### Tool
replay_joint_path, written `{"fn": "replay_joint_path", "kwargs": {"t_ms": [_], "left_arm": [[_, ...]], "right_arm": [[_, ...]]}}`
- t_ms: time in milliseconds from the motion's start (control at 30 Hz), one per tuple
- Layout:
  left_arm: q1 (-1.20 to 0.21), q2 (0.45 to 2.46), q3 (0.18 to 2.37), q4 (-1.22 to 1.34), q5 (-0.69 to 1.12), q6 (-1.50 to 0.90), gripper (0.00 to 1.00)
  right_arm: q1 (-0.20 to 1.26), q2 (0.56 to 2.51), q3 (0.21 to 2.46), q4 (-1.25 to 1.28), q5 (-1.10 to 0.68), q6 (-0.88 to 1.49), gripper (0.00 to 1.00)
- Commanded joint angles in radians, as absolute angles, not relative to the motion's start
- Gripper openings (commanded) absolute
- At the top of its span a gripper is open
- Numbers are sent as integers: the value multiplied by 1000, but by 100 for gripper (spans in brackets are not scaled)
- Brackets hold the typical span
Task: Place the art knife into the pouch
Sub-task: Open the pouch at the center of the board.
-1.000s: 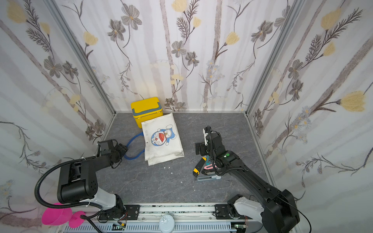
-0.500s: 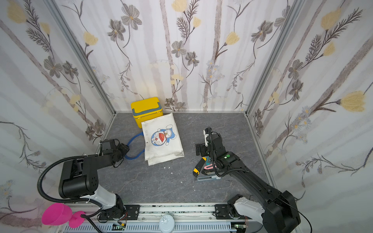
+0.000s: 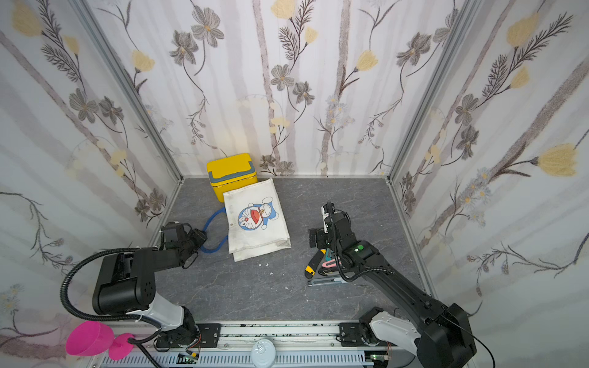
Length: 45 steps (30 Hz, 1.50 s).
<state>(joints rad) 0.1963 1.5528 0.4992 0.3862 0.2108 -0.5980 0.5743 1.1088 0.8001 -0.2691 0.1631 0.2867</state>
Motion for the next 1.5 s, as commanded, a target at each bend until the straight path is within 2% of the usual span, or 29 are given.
{"fn": "replay_joint_path", "kwargs": {"t_ms": [0, 267, 467, 733, 867, 967, 1100, 1133, 1467], "left_arm": [[189, 1497, 465, 209, 237, -612, 56], [187, 1369, 431, 126, 197, -606, 70], [188, 1386, 420, 125, 195, -609, 72], [189, 1458, 425, 182, 227, -630, 49], [188, 1459, 421, 199, 217, -632, 32], [188, 1454, 425, 199, 213, -629, 28], [186, 1423, 424, 200, 230, -629, 9], [186, 1405, 421, 198, 232, -629, 1], [137, 1191, 491, 64, 237, -645, 0]], "right_arm": [[578, 1104, 808, -283, 184, 307, 99], [582, 1120, 818, -282, 176, 311, 99], [584, 1122, 824, -287, 188, 302, 100], [583, 1126, 820, -289, 187, 302, 100], [586, 1122, 818, -284, 170, 307, 99], [594, 1124, 816, -278, 160, 306, 100], [617, 1125, 823, -273, 180, 311, 100], [625, 1127, 827, -273, 188, 314, 99], [791, 1182, 872, -222, 257, 270, 99]]}}
